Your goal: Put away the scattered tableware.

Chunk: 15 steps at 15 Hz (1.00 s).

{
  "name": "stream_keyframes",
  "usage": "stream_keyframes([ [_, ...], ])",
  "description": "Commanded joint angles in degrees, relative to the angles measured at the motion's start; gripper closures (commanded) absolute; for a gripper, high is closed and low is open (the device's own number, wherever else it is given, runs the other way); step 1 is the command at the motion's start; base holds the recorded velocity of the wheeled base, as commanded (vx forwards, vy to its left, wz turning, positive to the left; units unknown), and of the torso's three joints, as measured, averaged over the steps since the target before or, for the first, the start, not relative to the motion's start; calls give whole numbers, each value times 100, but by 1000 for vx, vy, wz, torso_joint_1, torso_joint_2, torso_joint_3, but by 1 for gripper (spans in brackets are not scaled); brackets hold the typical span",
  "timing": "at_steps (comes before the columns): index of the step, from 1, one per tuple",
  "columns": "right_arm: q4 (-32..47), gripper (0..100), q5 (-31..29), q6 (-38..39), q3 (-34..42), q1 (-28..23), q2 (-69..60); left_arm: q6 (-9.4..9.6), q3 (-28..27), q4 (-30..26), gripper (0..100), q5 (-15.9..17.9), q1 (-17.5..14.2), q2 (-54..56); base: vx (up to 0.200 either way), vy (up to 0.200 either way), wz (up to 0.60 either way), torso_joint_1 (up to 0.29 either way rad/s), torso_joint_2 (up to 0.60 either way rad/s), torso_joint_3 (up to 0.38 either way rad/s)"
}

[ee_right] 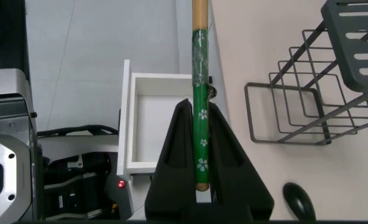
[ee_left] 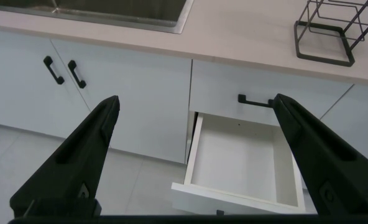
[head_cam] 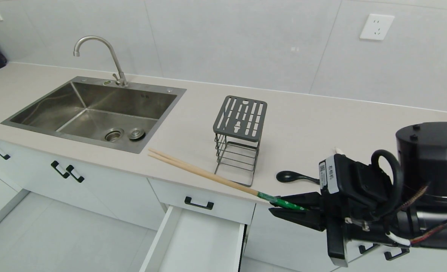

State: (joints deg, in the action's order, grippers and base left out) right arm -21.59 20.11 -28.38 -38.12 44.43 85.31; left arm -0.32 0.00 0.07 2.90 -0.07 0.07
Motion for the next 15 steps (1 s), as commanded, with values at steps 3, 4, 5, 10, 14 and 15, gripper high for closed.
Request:
stream_keyframes([
  [3, -3, 100, -8, -1, 24, 13, 100, -3, 0, 1, 0, 0, -1, -7, 0, 0, 0, -88, 161, 88],
  [4, -3, 100, -8, -1, 6, 4, 100, -3, 0, 1, 0, 0, -1, -7, 0, 0, 0, -178, 349, 173],
  [5, -12, 100, -8, -1, -2, 13, 109, -3, 0, 1, 0, 0, 7, -7, 0, 0, 0, -188, 354, 178],
  [10, -12, 100, -16, -10, -38, 13, 82, -3, 0, 1, 0, 0, -1, -7, 0, 0, 0, -131, 271, 131],
  [14, 6, 100, -342, -10, -20, 13, -23, -3, 0, 1, 0, 0, -1, -7, 0, 0, 0, -146, 277, 137],
  [15, 6, 100, -350, -10, -11, 21, -41, -3, 0, 1, 0, 0, -1, -7, 0, 0, 0, -217, 456, 227],
])
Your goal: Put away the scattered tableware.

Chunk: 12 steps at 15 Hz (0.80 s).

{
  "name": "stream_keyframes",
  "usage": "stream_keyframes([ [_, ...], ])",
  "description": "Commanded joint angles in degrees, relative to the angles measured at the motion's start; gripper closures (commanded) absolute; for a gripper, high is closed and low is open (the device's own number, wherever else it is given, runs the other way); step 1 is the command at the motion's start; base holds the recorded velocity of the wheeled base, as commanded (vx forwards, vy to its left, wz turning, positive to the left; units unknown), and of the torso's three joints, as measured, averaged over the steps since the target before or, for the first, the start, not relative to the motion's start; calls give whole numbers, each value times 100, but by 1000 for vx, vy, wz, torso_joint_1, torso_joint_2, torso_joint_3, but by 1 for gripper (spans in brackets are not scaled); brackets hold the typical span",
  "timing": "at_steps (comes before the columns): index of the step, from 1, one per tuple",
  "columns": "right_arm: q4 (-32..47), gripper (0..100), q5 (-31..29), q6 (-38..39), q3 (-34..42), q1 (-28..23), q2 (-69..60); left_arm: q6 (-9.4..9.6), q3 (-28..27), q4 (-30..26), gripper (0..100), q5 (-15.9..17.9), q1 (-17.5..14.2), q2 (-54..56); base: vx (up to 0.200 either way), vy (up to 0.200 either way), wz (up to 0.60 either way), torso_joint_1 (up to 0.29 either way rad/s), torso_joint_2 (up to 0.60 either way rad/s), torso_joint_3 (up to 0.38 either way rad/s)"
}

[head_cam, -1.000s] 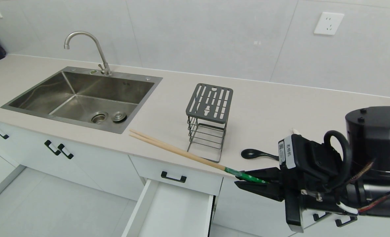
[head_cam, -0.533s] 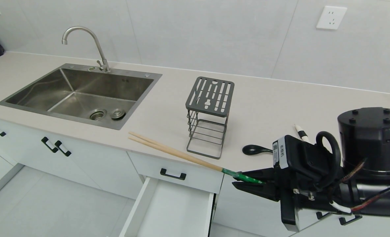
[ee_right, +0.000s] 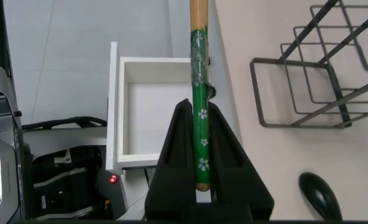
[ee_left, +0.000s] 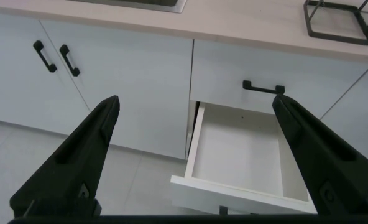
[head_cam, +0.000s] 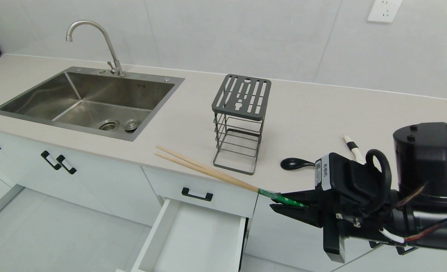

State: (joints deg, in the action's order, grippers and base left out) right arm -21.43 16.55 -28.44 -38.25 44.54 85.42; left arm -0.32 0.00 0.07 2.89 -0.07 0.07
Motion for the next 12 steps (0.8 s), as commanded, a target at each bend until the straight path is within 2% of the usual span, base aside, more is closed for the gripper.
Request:
stream_keyframes([
  [1, -10, 100, 6, -4, 11, 10, -61, -3, 0, 1, 0, 1, -1, -7, 0, 0, 0, -115, 256, 129],
  [6, 25, 100, -30, -4, -15, 37, -69, -3, 0, 1, 0, 1, -1, -7, 0, 0, 0, -223, 445, 214],
  [12, 34, 100, -30, -4, -24, 37, -69, -3, 0, 1, 0, 1, -1, -7, 0, 0, 0, -141, 273, 128],
])
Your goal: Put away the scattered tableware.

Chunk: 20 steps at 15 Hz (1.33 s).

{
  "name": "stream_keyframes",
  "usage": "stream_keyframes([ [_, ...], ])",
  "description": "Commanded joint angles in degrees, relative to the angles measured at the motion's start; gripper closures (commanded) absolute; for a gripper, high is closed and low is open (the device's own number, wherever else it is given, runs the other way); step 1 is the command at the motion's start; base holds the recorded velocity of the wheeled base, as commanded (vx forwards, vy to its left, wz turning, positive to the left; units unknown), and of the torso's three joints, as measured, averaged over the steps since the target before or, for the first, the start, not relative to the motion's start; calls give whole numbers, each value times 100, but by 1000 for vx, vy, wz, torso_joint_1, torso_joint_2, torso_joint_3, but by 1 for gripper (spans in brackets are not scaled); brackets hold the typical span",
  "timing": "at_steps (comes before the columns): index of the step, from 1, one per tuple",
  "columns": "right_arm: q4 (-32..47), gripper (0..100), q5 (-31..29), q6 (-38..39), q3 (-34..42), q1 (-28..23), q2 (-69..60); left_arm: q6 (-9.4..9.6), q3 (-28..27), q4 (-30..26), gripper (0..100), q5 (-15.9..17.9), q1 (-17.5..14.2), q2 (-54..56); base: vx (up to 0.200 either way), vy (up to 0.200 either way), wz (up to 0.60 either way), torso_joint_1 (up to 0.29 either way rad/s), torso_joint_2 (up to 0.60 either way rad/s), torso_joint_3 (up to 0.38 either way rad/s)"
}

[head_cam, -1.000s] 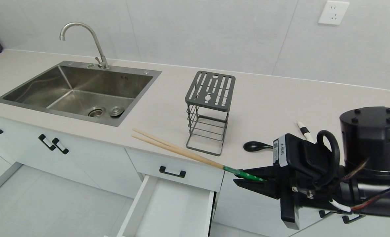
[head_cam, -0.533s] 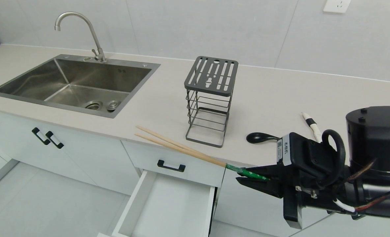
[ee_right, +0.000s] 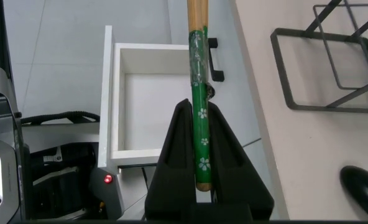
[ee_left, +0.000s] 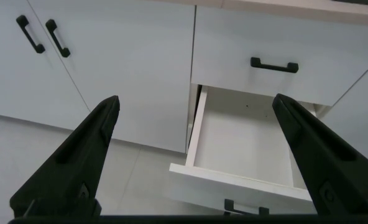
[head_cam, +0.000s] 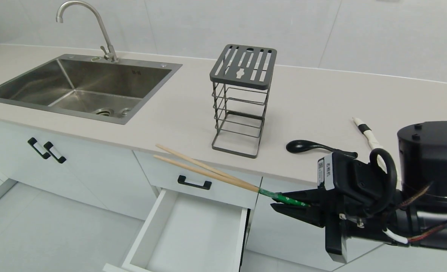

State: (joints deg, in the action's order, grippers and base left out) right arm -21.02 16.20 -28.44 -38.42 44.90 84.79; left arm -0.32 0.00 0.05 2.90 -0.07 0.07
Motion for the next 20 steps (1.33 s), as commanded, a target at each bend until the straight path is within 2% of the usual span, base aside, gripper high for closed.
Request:
stream_keyframes([
  [1, -8, 100, 6, -4, -7, 1, -6, -3, 0, 4, 0, 0, -1, -7, 0, 0, 0, -105, 222, 115],
  [11, 10, 100, 6, 5, 28, 1, -15, -3, 0, 4, 0, 0, -1, -7, 0, 0, 0, -171, 335, 164],
  [20, 10, 100, 6, 5, 37, -7, -15, -3, 0, 4, 0, 0, 7, -7, 0, 0, 0, -237, 425, 202],
])
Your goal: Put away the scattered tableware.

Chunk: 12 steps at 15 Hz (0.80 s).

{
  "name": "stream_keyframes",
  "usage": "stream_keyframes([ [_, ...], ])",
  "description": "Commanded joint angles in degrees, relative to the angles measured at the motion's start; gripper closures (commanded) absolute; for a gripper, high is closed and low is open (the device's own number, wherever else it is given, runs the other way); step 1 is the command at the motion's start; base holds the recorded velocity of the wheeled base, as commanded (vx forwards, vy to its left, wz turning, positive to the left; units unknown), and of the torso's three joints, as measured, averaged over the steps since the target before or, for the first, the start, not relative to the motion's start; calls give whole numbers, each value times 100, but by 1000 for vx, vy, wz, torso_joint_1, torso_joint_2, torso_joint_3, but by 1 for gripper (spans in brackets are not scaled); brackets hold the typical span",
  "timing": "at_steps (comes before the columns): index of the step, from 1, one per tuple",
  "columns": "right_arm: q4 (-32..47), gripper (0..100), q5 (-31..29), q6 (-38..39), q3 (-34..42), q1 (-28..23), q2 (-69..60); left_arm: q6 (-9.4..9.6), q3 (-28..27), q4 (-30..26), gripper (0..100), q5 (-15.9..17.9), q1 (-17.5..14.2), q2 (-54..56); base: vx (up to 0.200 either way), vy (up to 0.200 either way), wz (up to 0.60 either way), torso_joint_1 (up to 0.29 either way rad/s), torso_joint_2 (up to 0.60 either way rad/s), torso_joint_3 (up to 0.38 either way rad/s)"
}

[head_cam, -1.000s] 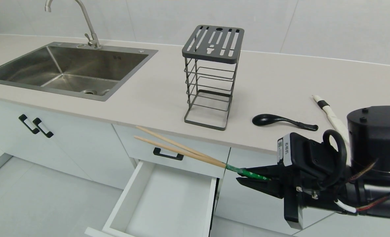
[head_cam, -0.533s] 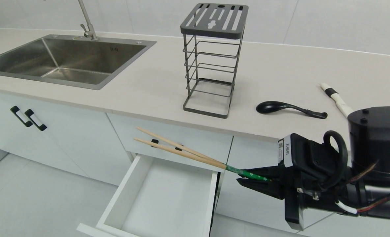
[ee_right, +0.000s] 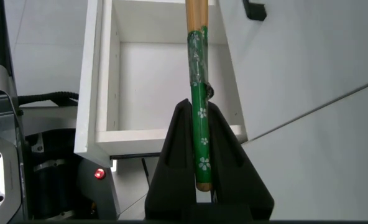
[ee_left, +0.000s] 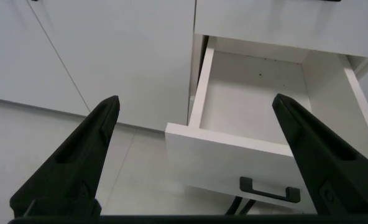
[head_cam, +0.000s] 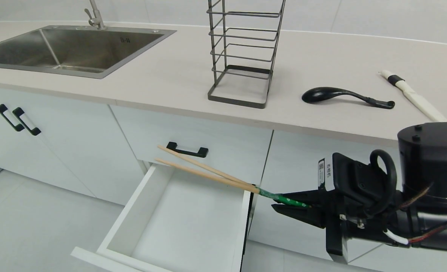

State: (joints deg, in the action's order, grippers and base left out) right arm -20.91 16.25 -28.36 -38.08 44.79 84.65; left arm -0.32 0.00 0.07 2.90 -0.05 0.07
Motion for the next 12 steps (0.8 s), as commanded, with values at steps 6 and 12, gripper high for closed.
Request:
stream_keyframes([
  [6, -10, 100, 1, -3, 38, 74, -36, -3, 0, 1, 0, 0, -4, -7, 0, 0, 0, -241, 324, 131],
  [12, -1, 100, 45, -3, 73, 30, -45, -3, 0, 1, 0, 0, -4, -7, 0, 0, 0, -29, 164, 48],
])
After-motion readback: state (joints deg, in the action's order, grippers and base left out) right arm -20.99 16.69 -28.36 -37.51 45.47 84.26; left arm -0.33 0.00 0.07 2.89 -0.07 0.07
